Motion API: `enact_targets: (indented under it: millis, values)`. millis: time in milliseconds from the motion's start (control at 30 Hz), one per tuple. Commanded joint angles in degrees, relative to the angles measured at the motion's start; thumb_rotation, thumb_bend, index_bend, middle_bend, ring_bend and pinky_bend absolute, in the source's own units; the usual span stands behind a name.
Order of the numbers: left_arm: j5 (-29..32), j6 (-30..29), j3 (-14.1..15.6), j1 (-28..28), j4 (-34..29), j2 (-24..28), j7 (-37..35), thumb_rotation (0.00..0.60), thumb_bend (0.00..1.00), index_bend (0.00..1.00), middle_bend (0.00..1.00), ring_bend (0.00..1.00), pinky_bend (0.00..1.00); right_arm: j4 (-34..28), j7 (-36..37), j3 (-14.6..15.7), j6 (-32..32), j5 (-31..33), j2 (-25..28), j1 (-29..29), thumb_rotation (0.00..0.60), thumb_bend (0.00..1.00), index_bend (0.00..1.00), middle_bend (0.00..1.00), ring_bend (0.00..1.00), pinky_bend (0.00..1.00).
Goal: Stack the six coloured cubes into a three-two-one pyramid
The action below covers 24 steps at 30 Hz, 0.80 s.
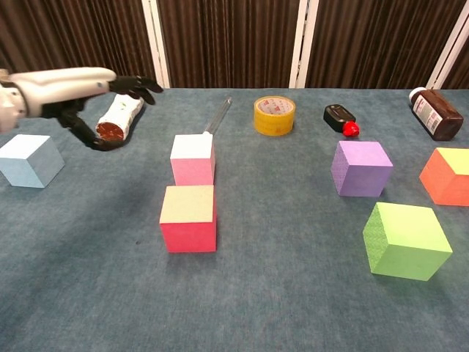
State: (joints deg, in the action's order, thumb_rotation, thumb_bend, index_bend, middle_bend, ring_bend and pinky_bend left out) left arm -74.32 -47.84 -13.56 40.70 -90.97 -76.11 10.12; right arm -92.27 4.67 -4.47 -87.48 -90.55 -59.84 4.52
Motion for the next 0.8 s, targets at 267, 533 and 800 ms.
enact_targets:
  millis: [267,533,800]
  values:
    - [14.2,8.9,-2.0,8.9,5.2,-5.9,4.3,0.6,0.36,0.0,0.05,0.07,0.11,0.8,0.2,-0.2,0.8,0.9,-0.5,0.6,0.6,0.16,0.0,0.06,0.0,0.13]
    - [21.3,12.5,-1.2,14.9,8.3,-8.6,7.0,0.6,0.35,0.0,0.01,0.04,0.11,1.4,0.7,-0.2,0.9,0.8,-0.7,0.9,0.6,0.16,0.0,0.06,0.0,0.13]
    - [30.6,13.5,0.4,20.2,11.8,-11.2,9.7,0.6,0.35,0.0,0.0,0.01,0.11,1.9,1.3,-0.2,1.1,1.4,-0.7,1.0,0.6,0.16,0.0,0.06,0.0,0.13]
